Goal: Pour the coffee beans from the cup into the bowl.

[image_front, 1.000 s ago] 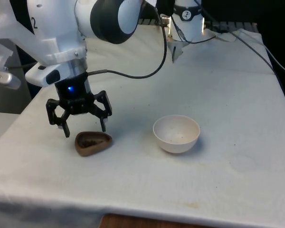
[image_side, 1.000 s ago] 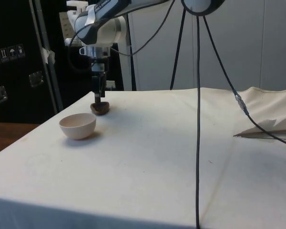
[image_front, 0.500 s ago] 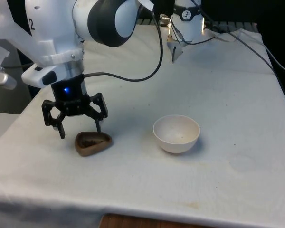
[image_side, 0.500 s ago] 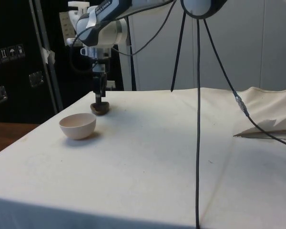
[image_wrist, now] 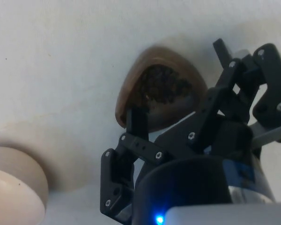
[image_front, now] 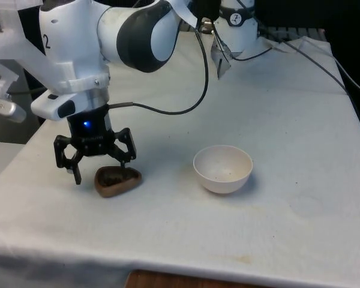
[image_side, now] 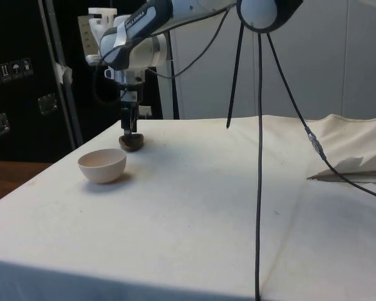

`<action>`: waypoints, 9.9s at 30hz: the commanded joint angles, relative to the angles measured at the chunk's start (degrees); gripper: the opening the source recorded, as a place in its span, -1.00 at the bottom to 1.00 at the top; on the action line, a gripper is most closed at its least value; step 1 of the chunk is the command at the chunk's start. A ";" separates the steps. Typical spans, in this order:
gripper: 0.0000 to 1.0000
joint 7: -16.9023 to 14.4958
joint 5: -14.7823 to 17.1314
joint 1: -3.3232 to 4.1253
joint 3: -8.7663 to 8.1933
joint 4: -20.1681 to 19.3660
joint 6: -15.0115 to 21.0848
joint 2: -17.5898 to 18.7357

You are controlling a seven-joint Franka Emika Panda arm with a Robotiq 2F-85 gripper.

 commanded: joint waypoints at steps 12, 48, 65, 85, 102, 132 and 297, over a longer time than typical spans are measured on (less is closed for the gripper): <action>1.00 -0.23 -0.06 -0.06 -0.86 0.40 -0.29 -0.52; 1.00 -2.06 1.26 0.97 -2.75 -2.64 6.76 -1.95; 1.00 -3.55 1.15 1.09 -3.61 -3.38 7.62 -1.72; 1.00 -4.93 4.76 0.69 -3.15 -3.38 4.64 -1.20; 1.00 -5.84 7.28 0.40 -3.55 -2.58 2.01 -0.52; 1.00 -8.54 12.38 -0.86 -3.90 -1.20 -0.97 0.00; -0.97 -8.82 14.67 1.15 -8.77 0.11 -7.28 -0.86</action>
